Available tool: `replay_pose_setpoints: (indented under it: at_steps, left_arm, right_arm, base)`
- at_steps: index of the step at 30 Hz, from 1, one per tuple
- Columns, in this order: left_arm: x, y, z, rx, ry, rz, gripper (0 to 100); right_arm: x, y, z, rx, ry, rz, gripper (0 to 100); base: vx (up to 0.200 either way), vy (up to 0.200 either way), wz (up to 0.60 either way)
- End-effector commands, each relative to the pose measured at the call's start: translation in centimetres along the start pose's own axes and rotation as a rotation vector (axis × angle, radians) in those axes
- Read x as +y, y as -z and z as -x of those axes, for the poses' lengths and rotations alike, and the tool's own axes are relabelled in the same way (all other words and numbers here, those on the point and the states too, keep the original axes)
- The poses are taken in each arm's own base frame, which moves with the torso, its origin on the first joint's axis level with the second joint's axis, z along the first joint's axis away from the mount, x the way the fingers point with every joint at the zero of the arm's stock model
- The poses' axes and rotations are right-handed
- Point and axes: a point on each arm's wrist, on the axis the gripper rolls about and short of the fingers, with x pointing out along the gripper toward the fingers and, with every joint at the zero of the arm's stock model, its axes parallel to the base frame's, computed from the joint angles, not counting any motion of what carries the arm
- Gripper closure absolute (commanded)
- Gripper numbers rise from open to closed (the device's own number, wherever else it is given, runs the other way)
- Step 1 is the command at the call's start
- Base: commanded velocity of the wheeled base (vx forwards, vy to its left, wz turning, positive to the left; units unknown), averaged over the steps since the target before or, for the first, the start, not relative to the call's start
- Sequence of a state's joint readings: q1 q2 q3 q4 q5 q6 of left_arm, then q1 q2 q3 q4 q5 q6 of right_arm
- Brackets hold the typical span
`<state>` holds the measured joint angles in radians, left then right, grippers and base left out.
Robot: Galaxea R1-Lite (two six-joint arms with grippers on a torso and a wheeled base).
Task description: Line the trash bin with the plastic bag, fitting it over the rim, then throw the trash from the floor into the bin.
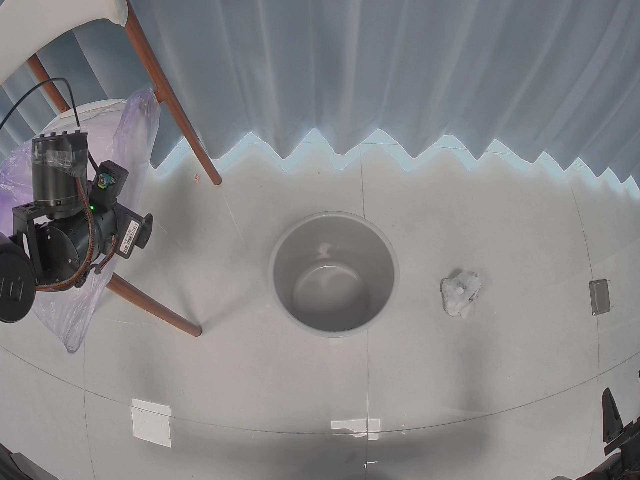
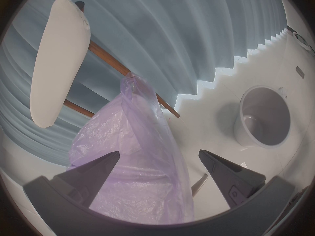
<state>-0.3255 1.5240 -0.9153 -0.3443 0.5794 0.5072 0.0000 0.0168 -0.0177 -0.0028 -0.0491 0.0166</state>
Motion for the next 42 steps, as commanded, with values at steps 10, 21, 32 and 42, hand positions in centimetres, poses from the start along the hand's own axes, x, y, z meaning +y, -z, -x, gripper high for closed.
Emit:
replay_pose_setpoints:
  at_steps: [10,21,32,42]
  left_arm:
    - [0.6,0.7,-2.1,0.051,-0.041,-0.046,0]
    - [0.7,0.7,-2.4,0.051,-0.053,-0.057,100]
    - [3.7,-0.2,1.4,-0.048,-0.099,0.043,100]
    - [6.0,-0.1,5.6,-0.138,-0.008,0.354,100]
  right_arm:
    - [0.0,0.5,0.0,0.004,0.000,0.000,0]
    - [0.0,0.5,0.0,0.004,0.000,0.000,0]
    - [0.0,0.5,0.0,0.004,0.000,0.000,0]
    - [0.0,0.5,0.0,0.002,0.000,0.001,0]
  base:
    - [0.000,0.000,0.00]
    - [0.000,0.000,0.00]
    - [0.000,0.000,0.00]
    - [0.000,0.000,0.00]
